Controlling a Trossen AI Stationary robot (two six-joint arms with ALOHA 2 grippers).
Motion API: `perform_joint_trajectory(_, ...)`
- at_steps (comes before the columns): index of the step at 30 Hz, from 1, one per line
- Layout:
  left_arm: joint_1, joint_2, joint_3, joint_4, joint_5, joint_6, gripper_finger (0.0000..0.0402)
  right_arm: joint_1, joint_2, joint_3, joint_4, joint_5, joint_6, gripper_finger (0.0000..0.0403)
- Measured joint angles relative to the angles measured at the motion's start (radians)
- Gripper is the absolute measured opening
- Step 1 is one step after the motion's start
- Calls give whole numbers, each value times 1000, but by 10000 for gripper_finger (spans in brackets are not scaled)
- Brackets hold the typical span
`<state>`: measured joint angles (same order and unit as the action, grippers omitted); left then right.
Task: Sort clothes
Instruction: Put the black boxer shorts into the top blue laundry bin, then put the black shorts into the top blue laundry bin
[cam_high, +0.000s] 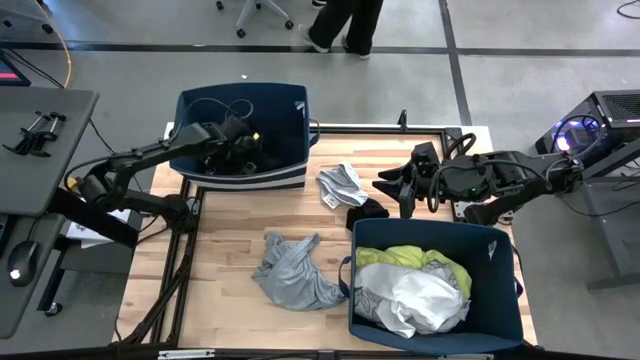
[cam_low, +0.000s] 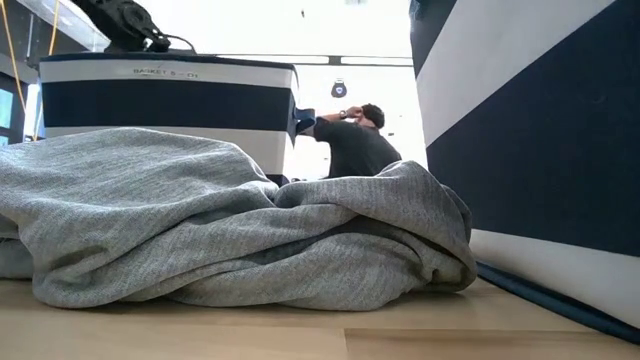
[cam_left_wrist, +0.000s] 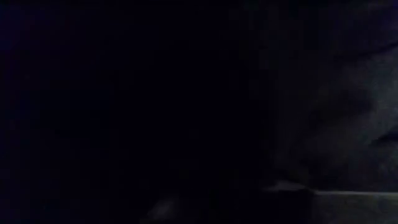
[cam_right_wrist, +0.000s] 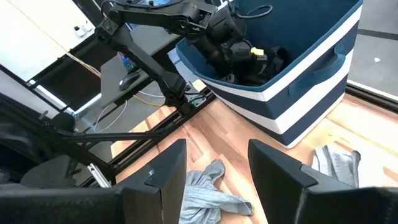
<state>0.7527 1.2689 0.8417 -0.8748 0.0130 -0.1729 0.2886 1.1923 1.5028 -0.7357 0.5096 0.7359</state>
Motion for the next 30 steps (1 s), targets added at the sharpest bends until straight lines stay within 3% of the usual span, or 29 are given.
perform_joint_trajectory(6, 48, -24, 79, -39, 375, -71, 107, 0, 0, 0, 1, -2, 0, 162)
perform_joint_trajectory(8, 50, -49, 154, -55, 425, -78, 116, 0, 0, 0, 10, -2, -2, 162)
perform_joint_trajectory(11, 44, -91, 274, -65, 418, -78, 119, 0, 1, 0, 36, -2, -3, 162)
perform_joint_trajectory(15, 17, -168, 424, -63, 326, -49, 114, -30, 29, 0, 99, -9, -58, 162)
perform_joint_trajectory(19, -28, -260, 519, -53, 261, -2, 107, -144, 115, 44, 36, -110, -11, 162)
perform_joint_trajectory(23, -61, -359, 534, -42, 239, 0, 103, -295, 279, 188, -190, -326, 23, 162)
perform_joint_trajectory(27, -76, -433, 527, -60, 236, -3, 103, -433, 483, 376, -581, -492, 75, 162)
perform_joint_trajectory(30, -83, -466, 527, -63, 237, -5, 103, -504, 618, 432, -837, -570, 74, 167)
